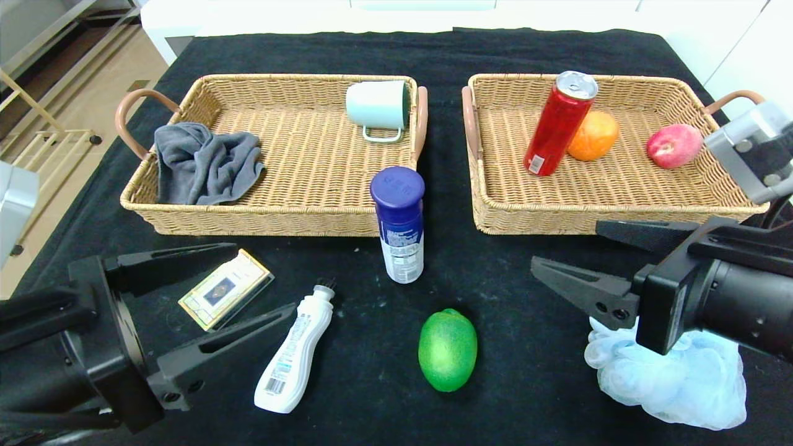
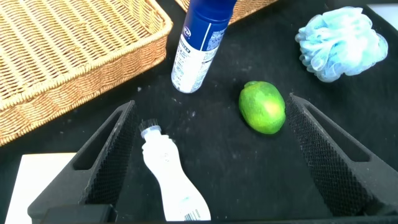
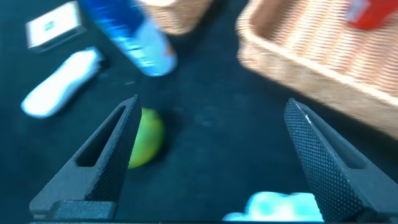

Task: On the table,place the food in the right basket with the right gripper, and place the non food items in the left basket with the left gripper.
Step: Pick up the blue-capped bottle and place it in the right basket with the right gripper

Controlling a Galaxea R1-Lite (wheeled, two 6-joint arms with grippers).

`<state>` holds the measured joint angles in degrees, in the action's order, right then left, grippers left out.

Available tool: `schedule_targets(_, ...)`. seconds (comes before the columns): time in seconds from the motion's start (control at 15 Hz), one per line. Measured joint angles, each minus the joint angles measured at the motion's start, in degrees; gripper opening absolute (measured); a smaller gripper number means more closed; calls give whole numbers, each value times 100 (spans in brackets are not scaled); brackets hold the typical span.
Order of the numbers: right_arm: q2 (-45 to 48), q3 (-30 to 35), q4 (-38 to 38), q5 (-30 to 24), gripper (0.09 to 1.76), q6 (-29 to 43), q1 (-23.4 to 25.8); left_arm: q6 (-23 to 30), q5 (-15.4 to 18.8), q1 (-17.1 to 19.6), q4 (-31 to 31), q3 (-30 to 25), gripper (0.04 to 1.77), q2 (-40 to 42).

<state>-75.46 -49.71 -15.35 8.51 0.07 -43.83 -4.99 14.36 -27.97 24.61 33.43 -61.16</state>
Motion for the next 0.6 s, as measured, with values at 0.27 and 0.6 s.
schedule_targets(0.27,-428,145,-1042,-293,169,66,-346,2,-6,0,2,30,172,0)
schedule_targets(0.6,-1109,179,-1642,-673,170,63,-601,-13,0,5,-4,127,172,39)
